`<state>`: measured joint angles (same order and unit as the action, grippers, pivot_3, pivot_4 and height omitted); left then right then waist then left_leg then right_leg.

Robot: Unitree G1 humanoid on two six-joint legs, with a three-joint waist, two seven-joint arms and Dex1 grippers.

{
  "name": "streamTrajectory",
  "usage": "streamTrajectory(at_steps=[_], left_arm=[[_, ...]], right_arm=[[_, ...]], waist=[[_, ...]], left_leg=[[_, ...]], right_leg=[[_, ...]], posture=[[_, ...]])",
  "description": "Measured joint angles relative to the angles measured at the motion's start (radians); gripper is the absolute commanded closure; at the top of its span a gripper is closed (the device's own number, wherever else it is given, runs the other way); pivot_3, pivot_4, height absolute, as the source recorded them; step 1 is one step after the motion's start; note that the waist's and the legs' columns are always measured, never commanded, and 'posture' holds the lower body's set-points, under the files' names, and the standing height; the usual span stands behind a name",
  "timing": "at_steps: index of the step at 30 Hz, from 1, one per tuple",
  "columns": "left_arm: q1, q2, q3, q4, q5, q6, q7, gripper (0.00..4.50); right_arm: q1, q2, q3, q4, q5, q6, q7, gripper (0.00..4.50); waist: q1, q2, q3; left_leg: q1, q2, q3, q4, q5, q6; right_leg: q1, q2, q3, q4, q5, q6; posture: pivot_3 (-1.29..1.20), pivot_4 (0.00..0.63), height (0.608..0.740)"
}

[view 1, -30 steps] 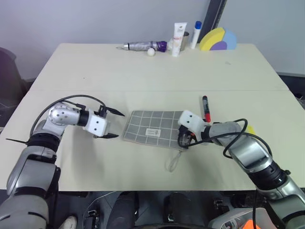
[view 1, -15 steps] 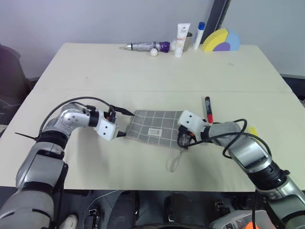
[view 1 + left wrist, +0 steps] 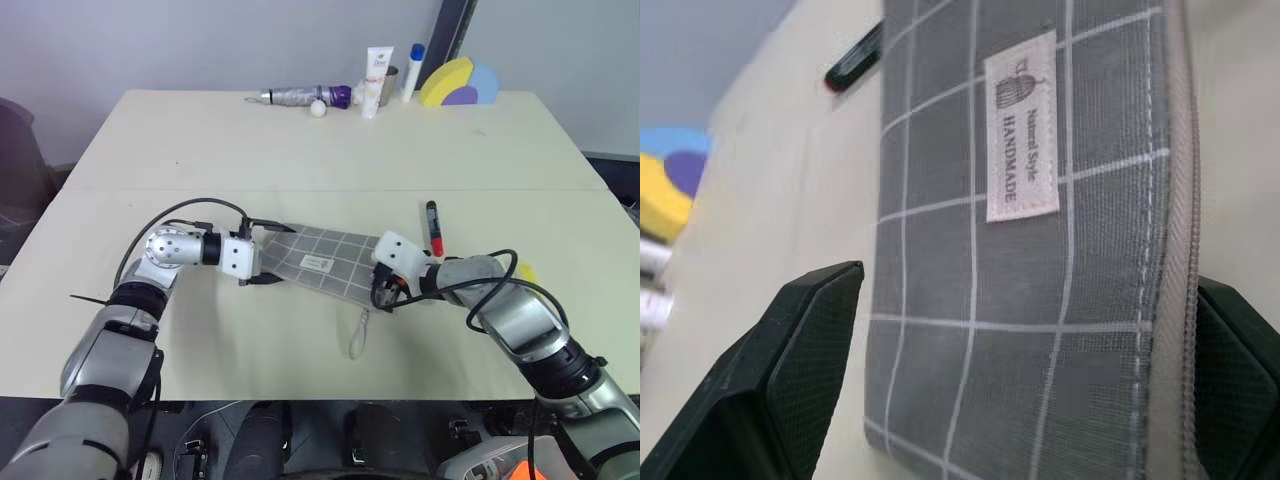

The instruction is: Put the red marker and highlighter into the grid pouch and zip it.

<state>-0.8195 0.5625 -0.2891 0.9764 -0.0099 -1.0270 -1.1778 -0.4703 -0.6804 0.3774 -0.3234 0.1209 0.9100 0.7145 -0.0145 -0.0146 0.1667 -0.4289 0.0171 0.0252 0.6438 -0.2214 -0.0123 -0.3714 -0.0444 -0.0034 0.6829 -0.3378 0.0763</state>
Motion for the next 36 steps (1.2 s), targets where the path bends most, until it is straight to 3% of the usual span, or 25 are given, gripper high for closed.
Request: streamTrajectory(at_steps=[15, 18, 24, 29, 36], left_arm=[[0.016, 0.049, 0.012, -0.001, 0.004, 0.030, -0.019, 0.00], [0.048, 0.051, 0.023, -0.013, -0.003, 0.046, -0.021, 1.28], [0.075, 0.052, 0.039, -0.079, -0.023, 0.105, -0.040, 4.32], [0.110, 0.054, 0.063, -0.156, -0.045, 0.220, -0.035, 4.46], [0.246, 0.018, 0.078, -0.591, -0.019, 0.714, 0.146, 4.46]], right_arm=[[0.000, 0.001, 0.000, 0.002, -0.002, -0.004, 0.001, 4.47], [0.000, 0.001, 0.000, 0.003, -0.003, -0.005, 0.001, 4.50], [-0.002, 0.007, 0.001, 0.010, -0.012, -0.015, 0.003, 4.50], [-0.002, 0.012, 0.001, 0.015, -0.019, -0.022, 0.005, 4.50], [-0.002, 0.006, -0.014, 0.016, -0.019, -0.016, -0.004, 4.50]], waist=[[-0.001, 0.000, 0.000], [0.000, 0.000, 0.000], [0.000, 0.000, 0.000], [-0.003, 0.000, 0.000], [0.002, 0.000, 0.000]], left_leg=[[0.000, 0.000, 0.000, 0.000, 0.000, 0.000], [0.000, 0.000, 0.000, 0.000, 0.000, 0.000], [0.000, 0.000, 0.000, 0.000, 0.000, 0.000], [0.000, 0.000, 0.000, 0.000, 0.000, 0.000], [-0.001, 0.000, 0.000, 0.000, 0.000, 0.000]], right_leg=[[0.000, 0.000, 0.000, 0.000, 0.000, 0.000], [0.000, 0.000, 0.000, 0.000, 0.000, 0.000], [0.000, 0.000, 0.000, 0.000, 0.000, 0.000], [0.000, 0.000, 0.000, 0.000, 0.000, 0.000], [0.000, -0.001, 0.000, 0.000, 0.000, 0.000]], posture=[[0.00, 0.150, 0.740], [0.00, 0.150, 0.740], [0.00, 0.150, 0.740], [0.00, 0.150, 0.740], [0.00, 0.150, 0.740]])
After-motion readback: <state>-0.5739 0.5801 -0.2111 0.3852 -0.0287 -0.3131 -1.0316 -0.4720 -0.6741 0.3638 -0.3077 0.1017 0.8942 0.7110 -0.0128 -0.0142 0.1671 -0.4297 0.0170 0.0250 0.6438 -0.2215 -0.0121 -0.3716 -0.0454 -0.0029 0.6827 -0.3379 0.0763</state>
